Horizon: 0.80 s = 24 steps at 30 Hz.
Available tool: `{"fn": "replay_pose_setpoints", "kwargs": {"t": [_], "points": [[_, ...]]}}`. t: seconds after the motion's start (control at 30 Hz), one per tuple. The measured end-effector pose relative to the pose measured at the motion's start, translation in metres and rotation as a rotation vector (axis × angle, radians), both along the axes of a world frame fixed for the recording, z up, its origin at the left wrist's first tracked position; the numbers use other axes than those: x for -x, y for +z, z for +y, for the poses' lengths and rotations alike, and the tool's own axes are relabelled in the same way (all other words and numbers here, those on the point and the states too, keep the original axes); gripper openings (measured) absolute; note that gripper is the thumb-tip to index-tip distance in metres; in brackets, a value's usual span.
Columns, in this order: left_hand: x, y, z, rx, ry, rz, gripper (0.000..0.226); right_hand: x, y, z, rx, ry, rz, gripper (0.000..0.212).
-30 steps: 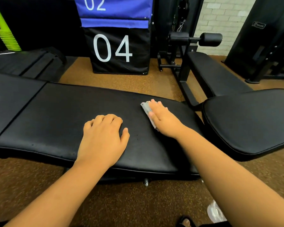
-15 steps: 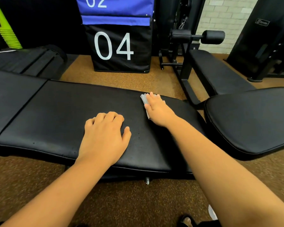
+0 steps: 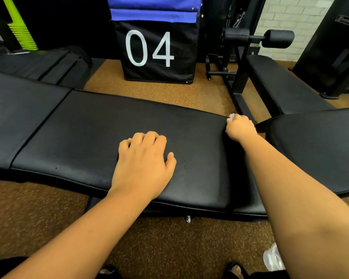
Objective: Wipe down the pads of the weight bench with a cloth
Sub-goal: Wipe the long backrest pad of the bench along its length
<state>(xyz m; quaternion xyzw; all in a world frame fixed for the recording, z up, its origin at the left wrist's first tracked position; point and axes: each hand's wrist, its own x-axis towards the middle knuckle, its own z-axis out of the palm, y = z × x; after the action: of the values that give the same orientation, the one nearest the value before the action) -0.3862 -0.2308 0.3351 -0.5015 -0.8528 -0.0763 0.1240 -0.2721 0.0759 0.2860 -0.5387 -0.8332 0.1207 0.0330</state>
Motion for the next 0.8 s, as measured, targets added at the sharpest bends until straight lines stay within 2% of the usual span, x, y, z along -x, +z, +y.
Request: {"fn": "replay_pose_setpoints", "kwargs": {"t": [0.1,0.27,0.37,0.47,0.6,0.7,0.8], "points": [[0.0,0.0,-0.001,-0.007,0.003,0.007,0.043,0.046,0.017,-0.031,-0.02,0.193,0.103,0.033],[0.0,0.0,-0.001,-0.016,-0.003,-0.004,0.044,0.07,0.02,-0.054,0.015,0.463,0.213,0.043],[0.0,0.0,-0.001,-0.012,-0.009,-0.018,0.043,0.042,0.014,-0.023,0.035,0.34,0.223,0.036],[-0.001,0.001,0.0,-0.015,-0.009,-0.016,0.042,0.01,0.004,0.009,0.08,0.103,0.164,0.045],[0.001,-0.001,0.0,-0.015,-0.01,-0.001,0.04,0.015,0.005,0.015,0.114,-0.032,0.08,0.056],[0.001,-0.002,0.0,-0.011,-0.007,0.001,0.04,0.047,0.013,-0.002,0.067,0.04,0.058,0.063],[0.001,-0.002,0.0,-0.006,-0.009,0.001,0.042,0.076,0.016,-0.023,0.004,0.213,0.115,0.056]]}}
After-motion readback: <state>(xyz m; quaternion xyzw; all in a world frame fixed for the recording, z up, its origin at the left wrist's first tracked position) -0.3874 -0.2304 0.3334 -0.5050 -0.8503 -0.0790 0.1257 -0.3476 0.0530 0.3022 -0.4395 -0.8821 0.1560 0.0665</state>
